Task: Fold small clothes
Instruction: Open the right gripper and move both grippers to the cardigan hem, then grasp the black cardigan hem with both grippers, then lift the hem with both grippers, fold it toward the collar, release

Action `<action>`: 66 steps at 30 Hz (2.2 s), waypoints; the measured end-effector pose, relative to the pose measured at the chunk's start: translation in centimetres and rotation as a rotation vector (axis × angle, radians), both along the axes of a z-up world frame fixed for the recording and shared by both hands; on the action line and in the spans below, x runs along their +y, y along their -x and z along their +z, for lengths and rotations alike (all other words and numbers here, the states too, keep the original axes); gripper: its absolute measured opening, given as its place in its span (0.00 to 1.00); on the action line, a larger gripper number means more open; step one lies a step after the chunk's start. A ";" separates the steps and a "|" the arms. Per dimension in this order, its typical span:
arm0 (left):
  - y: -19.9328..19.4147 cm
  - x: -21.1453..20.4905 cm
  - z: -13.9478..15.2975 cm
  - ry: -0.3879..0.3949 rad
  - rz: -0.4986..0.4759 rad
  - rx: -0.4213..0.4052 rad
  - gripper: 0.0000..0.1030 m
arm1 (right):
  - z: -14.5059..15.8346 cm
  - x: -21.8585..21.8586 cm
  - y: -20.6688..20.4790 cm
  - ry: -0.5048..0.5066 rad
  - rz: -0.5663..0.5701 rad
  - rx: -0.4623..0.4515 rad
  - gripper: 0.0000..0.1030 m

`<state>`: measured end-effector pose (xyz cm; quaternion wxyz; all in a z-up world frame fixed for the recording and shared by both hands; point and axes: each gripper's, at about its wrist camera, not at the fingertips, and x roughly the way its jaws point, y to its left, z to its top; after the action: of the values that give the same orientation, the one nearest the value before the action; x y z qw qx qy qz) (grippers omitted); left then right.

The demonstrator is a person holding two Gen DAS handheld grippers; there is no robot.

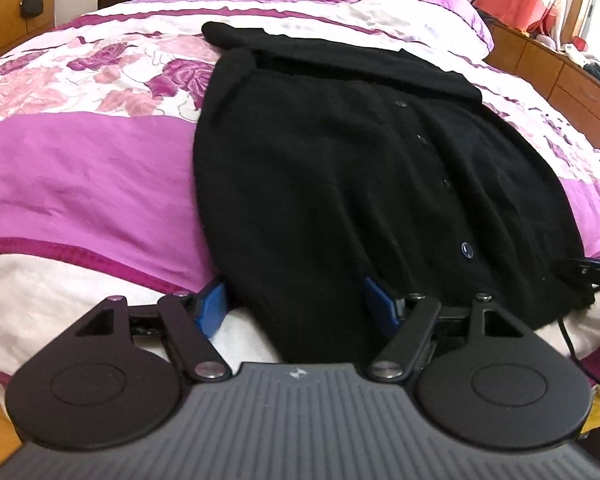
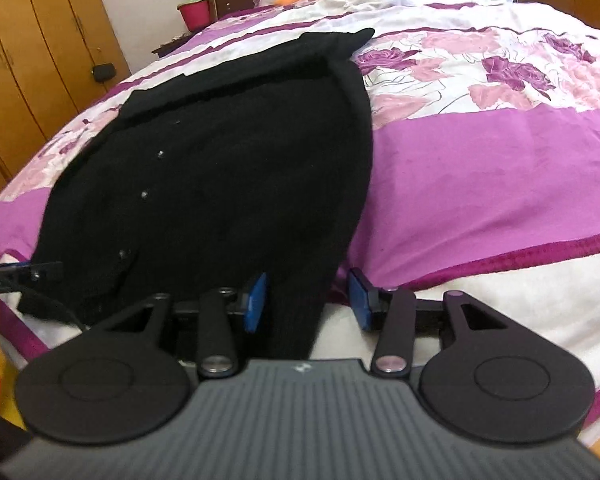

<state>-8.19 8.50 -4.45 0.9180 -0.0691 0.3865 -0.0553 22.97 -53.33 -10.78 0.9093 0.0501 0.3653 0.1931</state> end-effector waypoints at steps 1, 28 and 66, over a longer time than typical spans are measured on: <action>-0.1 -0.1 -0.1 -0.008 0.003 0.000 0.73 | 0.0 0.0 -0.1 -0.008 -0.003 0.003 0.46; -1.3 0.3 -1.7 0.126 0.021 0.018 0.43 | -1.7 -0.6 0.4 -0.089 0.008 -0.064 0.45; -6.0 3.9 14.1 0.487 0.220 -0.413 0.07 | 10.8 -1.3 -7.5 -0.522 -0.073 -0.417 0.08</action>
<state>-2.17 12.43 9.62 0.9339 -0.3152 0.1580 -0.0594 30.48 -54.66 0.01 0.9273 0.2536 0.1074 0.2533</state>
